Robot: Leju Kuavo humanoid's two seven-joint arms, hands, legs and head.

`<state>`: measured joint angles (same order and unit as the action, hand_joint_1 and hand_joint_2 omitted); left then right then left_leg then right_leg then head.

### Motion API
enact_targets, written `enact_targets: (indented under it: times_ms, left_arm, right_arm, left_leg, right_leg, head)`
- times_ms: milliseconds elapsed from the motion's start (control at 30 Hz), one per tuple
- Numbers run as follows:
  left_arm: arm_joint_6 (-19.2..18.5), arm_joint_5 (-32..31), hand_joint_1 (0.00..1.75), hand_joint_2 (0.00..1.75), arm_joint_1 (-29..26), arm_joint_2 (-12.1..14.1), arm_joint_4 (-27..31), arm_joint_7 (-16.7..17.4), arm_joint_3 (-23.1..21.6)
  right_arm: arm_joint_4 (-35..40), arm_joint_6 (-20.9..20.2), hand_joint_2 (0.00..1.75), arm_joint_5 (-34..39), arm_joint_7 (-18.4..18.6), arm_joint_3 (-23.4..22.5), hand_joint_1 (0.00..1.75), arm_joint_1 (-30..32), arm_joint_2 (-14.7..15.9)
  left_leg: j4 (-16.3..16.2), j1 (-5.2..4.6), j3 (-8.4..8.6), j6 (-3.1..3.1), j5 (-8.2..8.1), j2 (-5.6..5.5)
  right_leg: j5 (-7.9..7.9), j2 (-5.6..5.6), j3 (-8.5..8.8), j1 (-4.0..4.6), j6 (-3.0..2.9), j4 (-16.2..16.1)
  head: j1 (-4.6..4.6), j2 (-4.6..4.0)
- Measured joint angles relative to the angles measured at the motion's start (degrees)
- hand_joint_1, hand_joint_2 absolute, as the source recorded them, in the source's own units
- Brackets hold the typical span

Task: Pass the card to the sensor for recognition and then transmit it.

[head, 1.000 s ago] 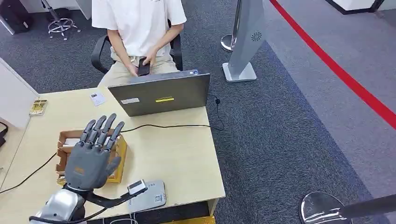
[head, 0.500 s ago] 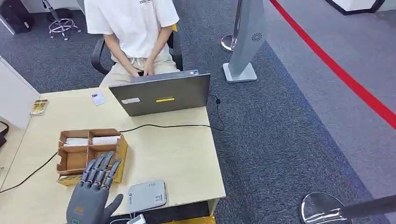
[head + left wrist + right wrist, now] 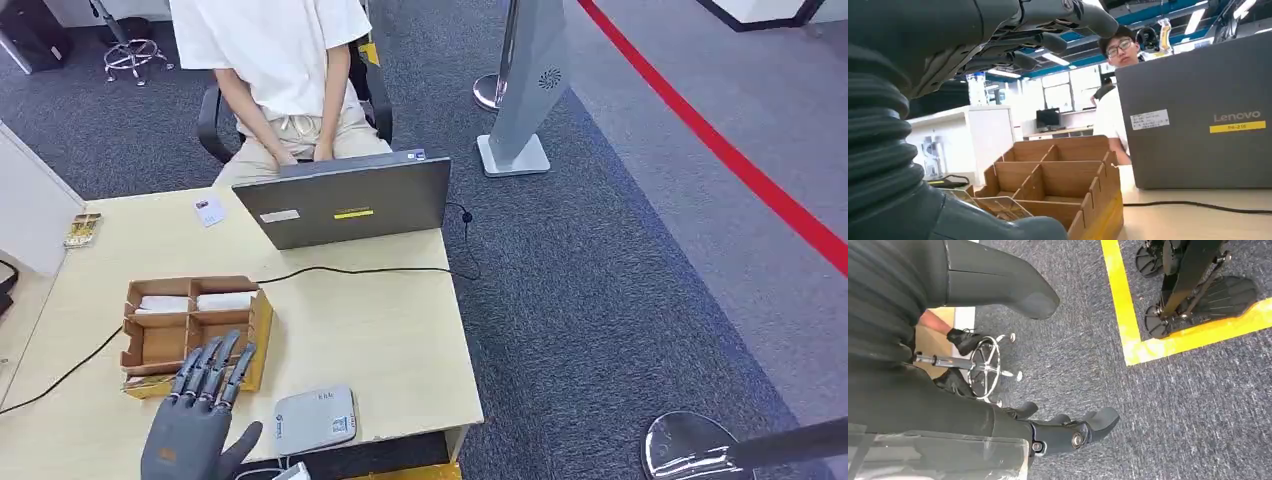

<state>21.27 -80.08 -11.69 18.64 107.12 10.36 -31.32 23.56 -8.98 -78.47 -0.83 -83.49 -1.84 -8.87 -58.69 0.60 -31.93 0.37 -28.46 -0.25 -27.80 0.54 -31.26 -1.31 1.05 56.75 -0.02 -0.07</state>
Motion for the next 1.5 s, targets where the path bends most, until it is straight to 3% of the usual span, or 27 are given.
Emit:
enact_targets:
  times_ms: [167, 567, 1167, 1500]
  left_arm:
    - [1.97, -1.72, 0.0, 1.75, -0.1, -0.04, -0.35, 1.72, 2.05]
    - [2.25, -1.68, 0.0, 1.75, -0.37, -1.09, -2.38, 1.77, 7.56]
    - [2.27, -1.94, 0.0, 1.75, -1.24, -1.99, -2.58, 1.77, 9.81]
    - [5.2, -4.87, 0.0, 1.75, -1.58, -2.62, -4.68, 2.82, 11.67]
  right_arm:
    - [0.0, 0.02, 1.75, -0.11, 0.0, -0.09, 0.0, 0.0, 0.0]
    - [0.0, 0.15, 1.75, -0.96, 0.0, -0.11, 0.0, 0.0, 0.0]
    - [0.26, 0.09, 1.75, -1.38, 0.0, -0.22, 0.0, 0.01, 0.0]
    - [0.55, 0.02, 1.75, -2.01, -0.17, -0.68, 0.0, 0.0, -0.02]
  left_leg:
    - [0.0, 0.0, 0.01, 0.0, 0.0, 0.0]
    - [0.0, 0.0, -0.01, 0.0, 0.0, 0.0]
    - [0.0, 0.0, 0.0, 0.0, 0.0, 0.0]
    - [0.0, 0.0, 0.0, 0.0, 0.0, 0.0]
  right_leg:
    - [0.0, 0.0, 0.0, 0.0, 0.0, 0.0]
    - [0.0, 0.0, 0.0, 0.0, 0.0, 0.0]
    - [0.0, 0.0, 0.0, 0.0, 0.0, 0.0]
    - [0.0, 0.0, 0.0, 0.0, 0.0, 0.0]
  head:
    - [0.0, 0.0]
    - [0.0, 0.0]
    - [0.0, 0.0]
    - [0.0, 0.0]
